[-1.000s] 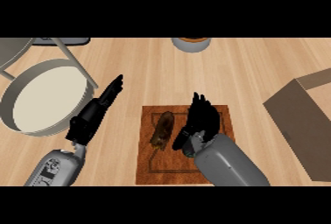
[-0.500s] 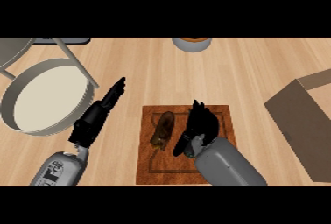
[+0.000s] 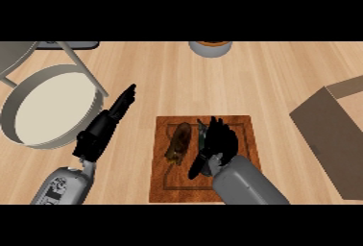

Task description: Pick the eggplant from the cutting board and place it in the cardboard box

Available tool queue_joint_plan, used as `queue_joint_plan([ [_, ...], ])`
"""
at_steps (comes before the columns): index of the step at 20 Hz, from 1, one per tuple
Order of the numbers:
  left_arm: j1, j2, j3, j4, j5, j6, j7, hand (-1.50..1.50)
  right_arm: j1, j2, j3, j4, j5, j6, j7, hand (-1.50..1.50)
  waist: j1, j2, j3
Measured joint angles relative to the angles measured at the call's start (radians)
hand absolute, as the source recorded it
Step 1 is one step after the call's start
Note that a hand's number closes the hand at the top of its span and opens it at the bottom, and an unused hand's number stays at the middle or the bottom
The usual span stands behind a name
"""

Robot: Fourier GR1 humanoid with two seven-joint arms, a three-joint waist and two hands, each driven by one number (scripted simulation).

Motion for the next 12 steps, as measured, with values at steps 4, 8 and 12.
queue_joint_plan([
  [4,0.013,0.013,0.015,-0.003,0.005,-0.017,-0.011,0.0,0.0,0.006,0.006,0.034,0.008,-0.004,-0.01,-1.5,0.003,-0.004,-0.001],
  [8,-0.006,-0.005,0.011,0.0,-0.006,-0.012,0.006,0.0,-0.014,0.003,0.009,0.063,0.003,-0.011,-0.014,1.5,0.003,-0.007,-0.002],
  [12,-0.005,-0.014,0.011,-0.001,-0.019,-0.007,0.009,0.0,-0.015,-0.006,0.014,0.071,0.005,-0.017,-0.032,1.5,0.002,-0.011,-0.004],
])
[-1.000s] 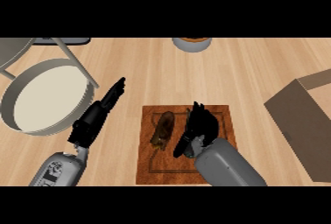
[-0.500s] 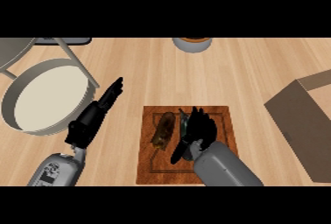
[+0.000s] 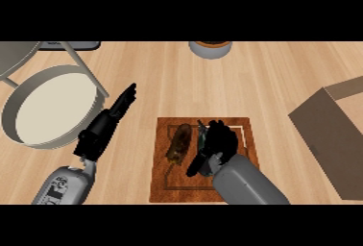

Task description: Pick the eggplant from the cutting board and place it in the cardboard box

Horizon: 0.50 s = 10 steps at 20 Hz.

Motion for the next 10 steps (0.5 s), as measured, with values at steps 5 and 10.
queue_joint_plan([
  [5,0.022,-0.003,0.002,-0.008,-0.008,-0.006,-0.011,0.0,0.0,-0.002,-0.005,0.006,0.048,0.004,-0.018,1.5,-0.003,-0.003,-0.001],
  [10,0.018,0.002,0.021,-0.003,-0.007,-0.014,-0.005,0.0,0.036,-0.075,0.044,-0.058,0.099,0.02,-0.112,1.5,-0.011,-0.006,0.001],
])
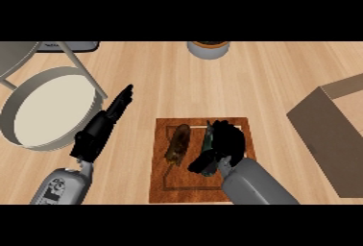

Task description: Pick the eggplant from the cutting board and place it in the cardboard box

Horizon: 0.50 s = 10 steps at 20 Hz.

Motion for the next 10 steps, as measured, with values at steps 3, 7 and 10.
queue_joint_plan([
  [3,0.014,0.001,0.006,-0.002,0.003,0.004,0.004,0.0,0.052,-0.126,0.081,-0.11,0.018,0.022,-0.192,1.5,-0.023,-0.009,0.004],
  [7,0.025,0.001,0.016,0.004,0.007,0.011,0.008,0.0,0.08,-0.281,0.169,-0.25,0.056,0.013,-0.426,1.5,-0.055,-0.021,0.007],
  [10,0.04,0.005,0.03,0.006,0.01,0.02,0.008,0.0,0.107,-0.426,0.177,-0.354,0.078,-0.037,-0.585,1.5,-0.084,-0.023,0.009],
])
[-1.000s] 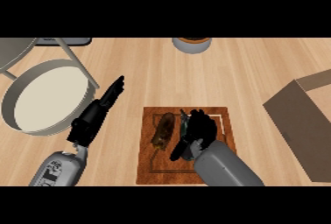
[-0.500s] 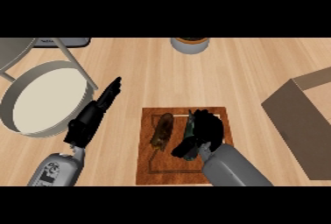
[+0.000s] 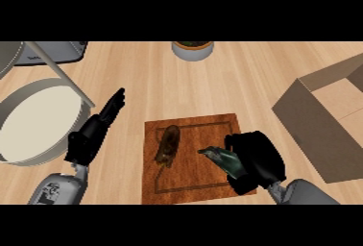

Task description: Pick the eggplant from the cutting board and place it in the cardboard box

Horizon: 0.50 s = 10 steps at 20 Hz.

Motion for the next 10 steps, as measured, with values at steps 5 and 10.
queue_joint_plan([
  [5,0.024,0.015,0.028,-0.007,0.005,0.011,-0.005,0.0,0.078,-0.23,-0.059,-0.175,-0.035,-0.106,-0.235,1.5,-0.041,0.001,0.001],
  [10,0.043,0.021,0.044,-0.02,0.006,0.024,-0.01,0.0,0.184,-0.417,-0.156,-0.32,-0.149,-0.197,-0.44,1.5,-0.07,0.004,0.002],
])
